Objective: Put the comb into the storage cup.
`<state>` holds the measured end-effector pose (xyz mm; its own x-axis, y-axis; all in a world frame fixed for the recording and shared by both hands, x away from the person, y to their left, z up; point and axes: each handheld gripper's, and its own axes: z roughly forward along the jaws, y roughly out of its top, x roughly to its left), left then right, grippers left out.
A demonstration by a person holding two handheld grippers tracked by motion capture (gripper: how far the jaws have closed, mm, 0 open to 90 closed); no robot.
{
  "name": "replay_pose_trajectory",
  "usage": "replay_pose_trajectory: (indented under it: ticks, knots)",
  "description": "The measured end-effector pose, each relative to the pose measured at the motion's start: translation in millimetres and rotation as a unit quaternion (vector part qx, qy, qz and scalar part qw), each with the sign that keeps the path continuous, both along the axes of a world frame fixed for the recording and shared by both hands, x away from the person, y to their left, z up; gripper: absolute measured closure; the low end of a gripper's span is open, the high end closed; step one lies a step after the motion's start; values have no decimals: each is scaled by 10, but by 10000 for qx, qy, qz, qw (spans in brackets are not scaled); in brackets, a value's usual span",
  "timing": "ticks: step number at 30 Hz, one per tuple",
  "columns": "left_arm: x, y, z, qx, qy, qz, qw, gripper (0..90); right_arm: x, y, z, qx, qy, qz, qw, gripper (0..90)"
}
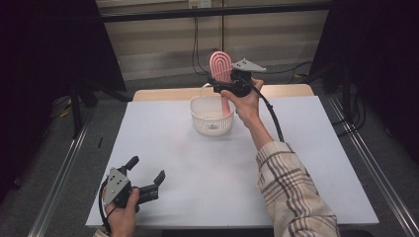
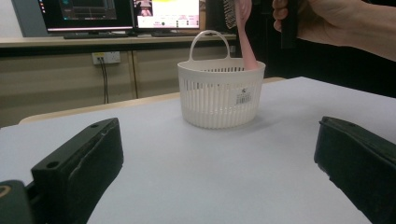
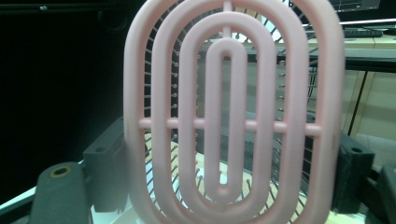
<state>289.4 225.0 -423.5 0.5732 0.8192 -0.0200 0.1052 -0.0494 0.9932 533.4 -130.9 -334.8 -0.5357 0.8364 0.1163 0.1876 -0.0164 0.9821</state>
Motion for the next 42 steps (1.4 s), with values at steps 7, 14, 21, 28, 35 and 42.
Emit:
replay_pose_trajectory:
  ticks: [7,14,21,28,35,42]
  knots:
    - [3,8,4,15,-9,15,10000,14,-12,-24,-51,6,55,-26,10000,196]
    - [3,-5,3,10,6,6,10000,14,-5,-17,-105,24,158,36,9999,196]
    - [3,-2,4,36,-18,-5,10000,13,-1,-36,-190,15,251,-12,9997,196]
    - [3,-5,5,68,-30,1,10000,13,-3,-83,-281,55,356,-49,9993,196]
    - [5,-6,4,79,-30,-23,10000,14,3,-78,-326,75,378,-63,9992,196]
    - [0,-9,6,53,-41,-30,10000,14,47,-46,-324,81,347,-102,9993,196]
